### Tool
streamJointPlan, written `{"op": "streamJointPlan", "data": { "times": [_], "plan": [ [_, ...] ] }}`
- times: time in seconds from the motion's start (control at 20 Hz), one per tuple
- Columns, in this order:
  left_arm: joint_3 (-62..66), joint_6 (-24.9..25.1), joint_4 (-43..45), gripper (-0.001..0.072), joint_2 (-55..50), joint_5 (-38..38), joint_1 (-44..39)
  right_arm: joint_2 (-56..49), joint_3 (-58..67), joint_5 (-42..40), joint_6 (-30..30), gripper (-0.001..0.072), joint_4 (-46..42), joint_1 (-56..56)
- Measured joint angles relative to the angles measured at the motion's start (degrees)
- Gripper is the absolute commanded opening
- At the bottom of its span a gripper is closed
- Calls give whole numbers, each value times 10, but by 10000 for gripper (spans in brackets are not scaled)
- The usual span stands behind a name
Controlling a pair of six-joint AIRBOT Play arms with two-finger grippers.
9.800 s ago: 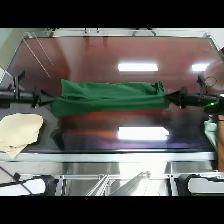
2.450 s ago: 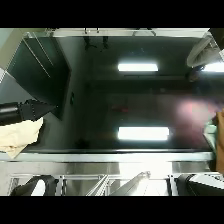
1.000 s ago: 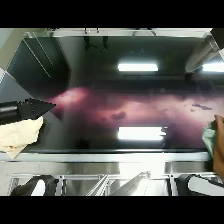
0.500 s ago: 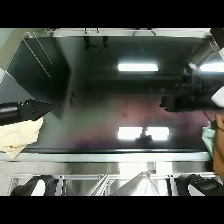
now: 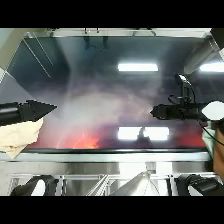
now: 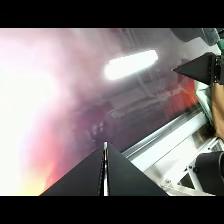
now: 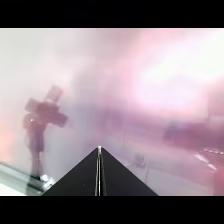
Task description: Fold the shirts.
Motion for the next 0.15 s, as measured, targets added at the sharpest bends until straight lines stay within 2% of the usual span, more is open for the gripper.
{"op": "streamJointPlan", "data": {
  "times": [0.15],
  "plan": [
    [0,1,0,16,0,2,0,0,-2,2,-2,18,4,1]
  ]
}}
